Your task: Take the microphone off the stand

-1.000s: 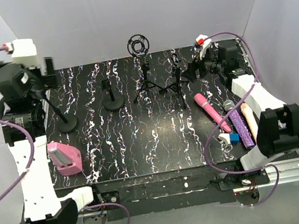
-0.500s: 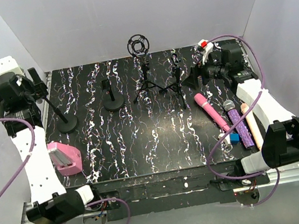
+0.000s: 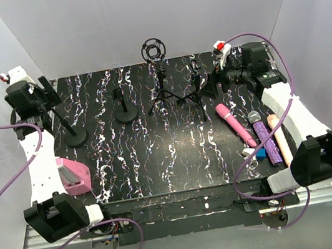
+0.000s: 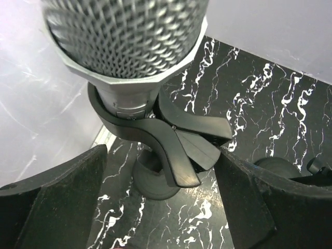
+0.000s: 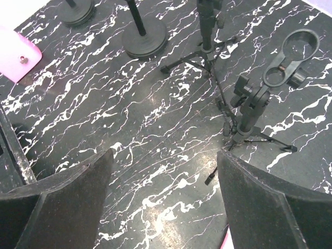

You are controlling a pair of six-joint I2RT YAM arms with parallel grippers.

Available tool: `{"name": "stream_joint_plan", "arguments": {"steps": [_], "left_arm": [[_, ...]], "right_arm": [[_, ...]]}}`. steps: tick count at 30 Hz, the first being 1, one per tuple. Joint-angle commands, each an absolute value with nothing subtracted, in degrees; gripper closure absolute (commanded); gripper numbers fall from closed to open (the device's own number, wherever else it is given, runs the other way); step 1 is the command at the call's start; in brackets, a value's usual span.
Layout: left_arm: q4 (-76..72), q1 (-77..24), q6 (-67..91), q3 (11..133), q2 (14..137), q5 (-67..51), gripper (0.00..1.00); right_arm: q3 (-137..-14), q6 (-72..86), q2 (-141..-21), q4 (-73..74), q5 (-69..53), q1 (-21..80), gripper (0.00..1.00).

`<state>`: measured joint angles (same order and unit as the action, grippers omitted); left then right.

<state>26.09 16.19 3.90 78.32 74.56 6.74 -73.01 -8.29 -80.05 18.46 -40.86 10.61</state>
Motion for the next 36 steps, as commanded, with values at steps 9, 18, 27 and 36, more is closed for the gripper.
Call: {"name": "stream_joint_plan", "arguments": {"steps": [9, 18, 27, 36], "left_arm": [[24.69, 16.44, 9.05, 78.31, 77.17, 3.44, 0.49], [30.32, 16.44, 9.67, 81.21, 76.03, -5.44, 0.75], [33.57, 15.39, 8.35, 76.56, 72.87, -28.45, 0.90], [28.65, 12.13, 0.72, 65.31, 63.20, -50.43, 0.91]], "right_arm": [[-71.90, -9.85, -78.05, 18.90, -40.08, 11.78, 0.15], [-69.26, -9.14, -77.26, 17.05, -39.46, 11.78, 0.15], [-68.12, -10.28, -76.47, 16.70, -40.34, 11.78, 0.16], [-67.94, -13.36, -74.62, 19.16, -41.57, 11.86, 0.16]]}}
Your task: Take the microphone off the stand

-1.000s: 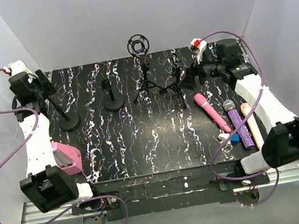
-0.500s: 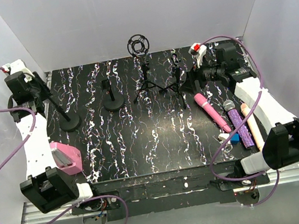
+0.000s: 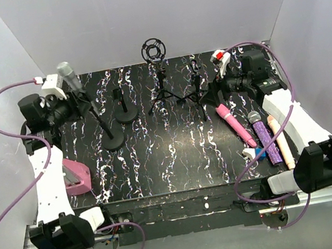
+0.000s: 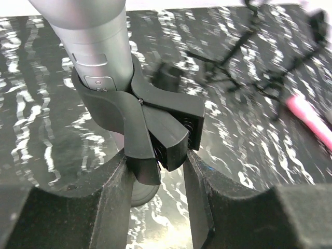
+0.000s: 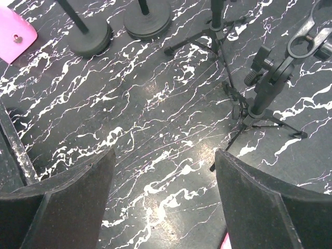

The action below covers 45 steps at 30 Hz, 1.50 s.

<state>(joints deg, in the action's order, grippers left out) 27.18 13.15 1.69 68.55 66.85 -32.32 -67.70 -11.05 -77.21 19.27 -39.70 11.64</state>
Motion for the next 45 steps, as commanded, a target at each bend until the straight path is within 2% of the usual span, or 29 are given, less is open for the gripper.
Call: {"name": "stream_joint_plan", "arguments": {"steps": [1, 11, 13, 16, 18, 22, 28, 33, 40, 45], "left_arm": [[28.74, 12.04, 0.27, 64.78, 62.67, -52.97, 0.91], [34.26, 11.43, -13.51, 61.70, 60.12, -67.67, 0.89], [37.69, 11.25, -18.69, 60.91, 60.12, -68.90, 0.82], [40.69, 11.34, -23.45, 61.00, 60.21, -68.12, 0.66], [42.27, 11.34, -25.04, 61.35, 60.12, -67.24, 0.59], [44.38, 11.34, -26.10, 61.70, 59.59, -66.18, 0.59], [46.58, 11.16, -26.10, 61.35, 58.01, -65.92, 0.60], [47.99, 10.90, -26.98, 62.31, 57.74, -64.07, 0.60], [48.16, 10.37, -25.67, 62.40, 56.52, -63.28, 0.61], [47.99, 9.94, -24.79, 62.05, 55.81, -62.67, 0.62]], "right_arm": [[-68.03, -13.88, -74.45, 19.42, -41.83, 12.04, 0.17], [-73.29, -20.73, -73.92, 26.80, -45.53, 16.51, 0.17], [-74.96, -21.44, -74.53, 27.33, -45.88, 18.80, 0.17], [-80.40, -19.79, -77.42, 26.46, -47.10, 22.92, 0.16], [-84.88, -16.02, -80.58, 23.22, -47.63, 25.56, 0.13], [-95.15, -6.53, -89.97, 13.64, -47.29, 31.28, 0.08], [-118.36, 4.91, -107.90, 5.99, -46.50, 38.22, 0.04], [-122.08, 8.61, -113.46, -1.39, -45.96, 41.92, 0.04], [-121.65, 12.74, -115.93, -6.50, -45.18, 45.00, 0.09], [-120.24, 13.10, -116.10, -8.61, -46.49, 46.14, 0.30]]}}
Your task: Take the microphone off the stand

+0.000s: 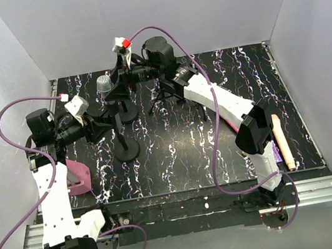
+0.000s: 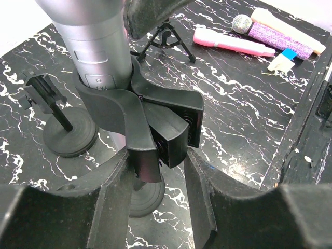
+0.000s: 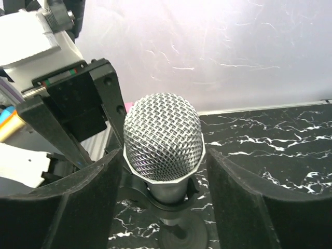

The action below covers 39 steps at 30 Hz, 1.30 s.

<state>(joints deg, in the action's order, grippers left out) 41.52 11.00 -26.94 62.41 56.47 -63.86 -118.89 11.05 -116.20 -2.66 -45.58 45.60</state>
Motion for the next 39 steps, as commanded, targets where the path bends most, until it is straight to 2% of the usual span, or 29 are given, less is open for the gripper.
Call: {"name": "stream_joint_plan", "arguments": {"steps": [1, 5, 6, 7, 9, 11, 14, 17, 23, 32, 35, 39], "left_arm": [[47.90, 9.93, -24.61, 62.14, 55.72, -62.58, 0.62], [47.29, 9.84, -24.17, 62.67, 55.99, -61.53, 0.57], [47.02, 9.84, -23.82, 63.10, 56.07, -60.83, 0.52], [46.76, 9.84, -23.47, 63.54, 56.25, -60.47, 0.47], [46.76, 9.84, -23.55, 64.51, 55.90, -59.94, 0.32], [46.50, 9.84, -23.99, 65.04, 54.76, -58.89, 0.22], [45.53, 9.84, -24.08, 65.30, 53.09, -57.05, 0.15], [43.78, 9.76, -23.48, 65.22, 51.86, -54.59, 0.13], [37.80, 9.41, -21.54, 64.78, 52.64, -52.12, 0.13], [34.37, 4.93, -17.40, 65.83, 55.28, -52.39, 0.13], [32.70, 4.75, -16.61, 65.74, 55.63, -51.68, 0.16], [32.34, 4.66, -17.05, 66.71, 57.56, -52.56, 0.31]], "right_arm": [[-119.89, 13.10, -116.02, -8.79, -47.10, 46.32, 0.34], [-118.31, 13.01, -115.14, -8.96, -48.08, 46.58, 0.54], [-117.95, 12.66, -114.79, -9.14, -47.55, 46.58, 0.61], [-117.78, 11.96, -114.44, -8.44, -46.77, 46.58, 0.72], [-117.86, 10.82, -113.56, -6.86, -43.70, 46.50, 0.90], [-117.95, 9.67, -112.42, -4.76, -39.84, 46.49, 0.98], [-117.60, 7.48, -110.40, -2.12, -33.68, 46.76, 0.99], [-115.50, 6.59, -107.76, -2.02, -29.72, 47.20, 0.99], [-110.66, 5.28, -104.59, -2.37, -27.43, 48.60, 0.99], [-109.42, 3.96, -103.36, -0.09, -15.74, 51.33, 0.99], [-109.34, 3.52, -103.18, -0.09, -14.42, 51.59, 0.99], [-108.90, 3.16, -102.75, -0.09, -13.97, 51.94, 0.99]]}}
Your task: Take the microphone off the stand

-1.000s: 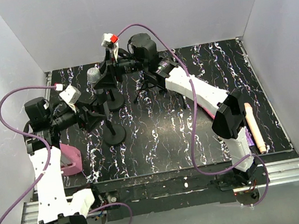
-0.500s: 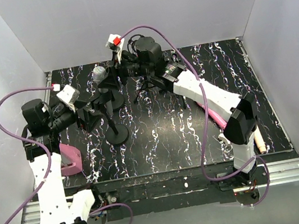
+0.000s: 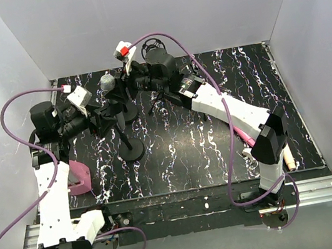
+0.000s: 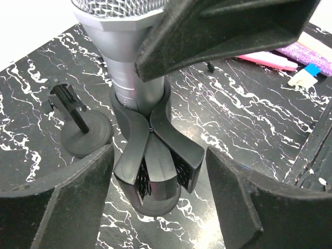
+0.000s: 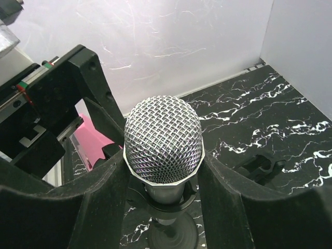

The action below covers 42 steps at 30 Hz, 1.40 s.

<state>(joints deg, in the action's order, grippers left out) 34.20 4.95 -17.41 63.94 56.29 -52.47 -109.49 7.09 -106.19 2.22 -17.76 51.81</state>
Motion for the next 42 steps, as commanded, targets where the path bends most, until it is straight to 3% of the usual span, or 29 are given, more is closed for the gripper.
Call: {"name": "stream_joint_plan", "arguments": {"steps": [1, 4, 8, 10, 27, 30, 35, 42], "left_arm": [[32.34, 4.48, -17.05, 66.97, 58.18, -52.56, 0.37], [32.43, 4.22, -17.14, 67.50, 59.15, -52.03, 0.57], [32.43, 4.04, -17.31, 67.76, 59.94, -52.73, 0.92], [32.43, 3.96, -17.23, 67.50, 60.20, -53.26, 1.00], [38.05, 0.88, -22.24, 69.17, 66.09, -63.54, 1.00], [36.92, 0.79, -20.75, 70.22, 66.53, -62.67, 1.00], [29.28, -2.28, -14.16, 69.26, 67.23, -62.40, 0.88], [29.27, -7.91, -15.03, 71.45, 71.80, -65.03, 0.94]], "right_arm": [[-108.90, 3.16, -102.66, 1.48, -13.80, 52.03, 0.99], [-108.72, 2.90, -102.48, 1.58, -13.36, 52.03, 0.99], [-108.54, 2.37, -101.96, 1.58, -12.57, 52.03, 0.99], [-109.16, 2.02, -101.60, 1.49, -12.13, 52.03, 0.99], [-127.27, 4.31, -101.34, 1.40, -17.93, 49.75, 0.99], [-123.07, 4.04, -98.36, 3.60, -17.14, 49.57, 0.99], [-104.79, 3.78, -88.87, 0.97, -15.12, 49.57, 0.99], [-98.35, 1.93, -85.26, 2.55, -13.18, 49.05, 0.97]]}}
